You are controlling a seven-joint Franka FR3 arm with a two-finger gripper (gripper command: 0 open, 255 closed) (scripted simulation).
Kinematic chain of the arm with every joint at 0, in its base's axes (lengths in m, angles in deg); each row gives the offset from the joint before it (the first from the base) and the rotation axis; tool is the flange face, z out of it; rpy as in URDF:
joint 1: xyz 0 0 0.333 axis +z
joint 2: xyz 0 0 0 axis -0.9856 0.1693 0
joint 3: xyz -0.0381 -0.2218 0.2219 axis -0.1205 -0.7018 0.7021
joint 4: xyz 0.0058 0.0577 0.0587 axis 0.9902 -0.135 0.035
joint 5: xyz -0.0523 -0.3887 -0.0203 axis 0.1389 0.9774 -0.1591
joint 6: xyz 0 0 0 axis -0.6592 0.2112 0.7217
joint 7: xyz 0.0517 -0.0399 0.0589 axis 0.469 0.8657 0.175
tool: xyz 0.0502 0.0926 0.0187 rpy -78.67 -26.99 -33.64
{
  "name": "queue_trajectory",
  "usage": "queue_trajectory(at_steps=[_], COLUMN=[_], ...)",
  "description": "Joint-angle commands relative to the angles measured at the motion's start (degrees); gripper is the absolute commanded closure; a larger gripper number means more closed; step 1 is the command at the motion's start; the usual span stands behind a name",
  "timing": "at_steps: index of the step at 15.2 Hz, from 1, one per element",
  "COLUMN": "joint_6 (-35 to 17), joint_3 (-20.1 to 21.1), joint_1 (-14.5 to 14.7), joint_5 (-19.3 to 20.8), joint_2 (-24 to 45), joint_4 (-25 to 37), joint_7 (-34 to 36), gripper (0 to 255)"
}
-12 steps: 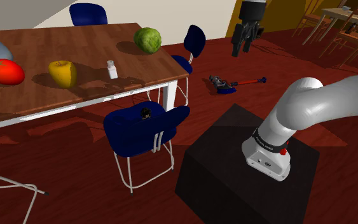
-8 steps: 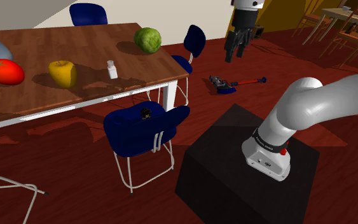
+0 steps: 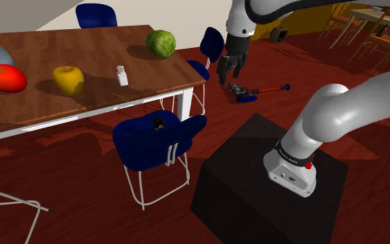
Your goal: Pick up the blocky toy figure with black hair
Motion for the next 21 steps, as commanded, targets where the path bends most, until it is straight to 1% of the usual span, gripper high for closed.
queue_trajectory(at_steps=[1, 6, 11, 15, 18, 21], joint_6=[-4.5, -15.8, -26.1, -33.0, -37.2, -40.3], joint_3=[1.4, 5.0, 8.4, 10.5, 11.1, 10.5], joint_1=[0.4, 1.1, 1.0, 0.8, 1.2, 2.4], joint_5=[-0.5, -1.1, 0.6, 4.4, 8.8, 13.7], joint_2=[2.9, 12.6, 23.8, 33.3, 40.5, 47.7], joint_4=[-0.6, -0.3, 2.4, 6.1, 9.8, 14.3], joint_7=[1.3, 4.8, 9.4, 14.4, 19.0, 23.8], gripper=[0, 0, 0, 0, 0, 0])
